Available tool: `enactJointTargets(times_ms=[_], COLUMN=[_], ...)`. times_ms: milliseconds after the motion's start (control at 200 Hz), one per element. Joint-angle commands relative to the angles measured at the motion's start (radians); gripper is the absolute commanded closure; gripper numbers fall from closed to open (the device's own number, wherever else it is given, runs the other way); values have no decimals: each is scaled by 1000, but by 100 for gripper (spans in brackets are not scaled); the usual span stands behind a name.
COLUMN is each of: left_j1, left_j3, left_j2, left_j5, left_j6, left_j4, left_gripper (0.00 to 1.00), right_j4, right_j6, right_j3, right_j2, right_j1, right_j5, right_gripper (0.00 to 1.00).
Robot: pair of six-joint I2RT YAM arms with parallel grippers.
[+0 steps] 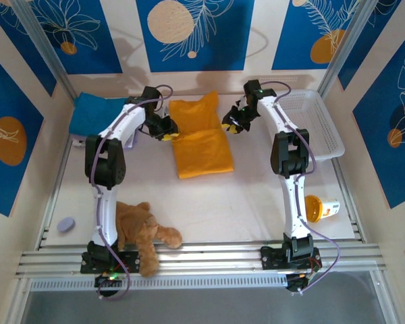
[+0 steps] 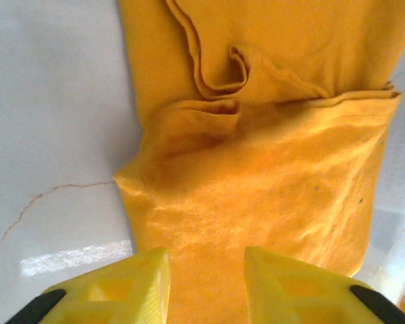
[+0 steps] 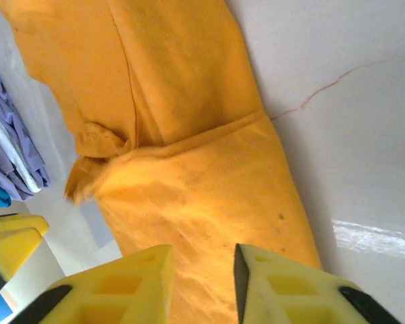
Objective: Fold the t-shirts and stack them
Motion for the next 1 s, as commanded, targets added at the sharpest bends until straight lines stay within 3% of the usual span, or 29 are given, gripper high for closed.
enactJointTargets(times_ms=[0,205,340,490,755,995], left_j1=[25,22,1,-50,-199,-226], left_j3=[-2,-125,-290,-454,-634,-632], left_j2=[-47,-138,-217,-281,-315,-259], left_j5=[-49,-2,24,45,41,-32], left_j6=[-21,-63,-91,-121,-241,-165], left_j4=[18,98,184,265,440,366], left_gripper=[59,58,58,58,59,59], right_j4=[-44,30,152,227,306,307], right_j6=[-27,-24,14,42,73,55], right_j3=[-4,-279,-536,-710,-847,-875], right_j2=[-80,-266,-399,-462,-457,-424], right_j1=[-8,10,37,64,97,106], right_j5=[-27,-31,-33,-29,1,28], right_gripper=[64,64,64,64,64,65])
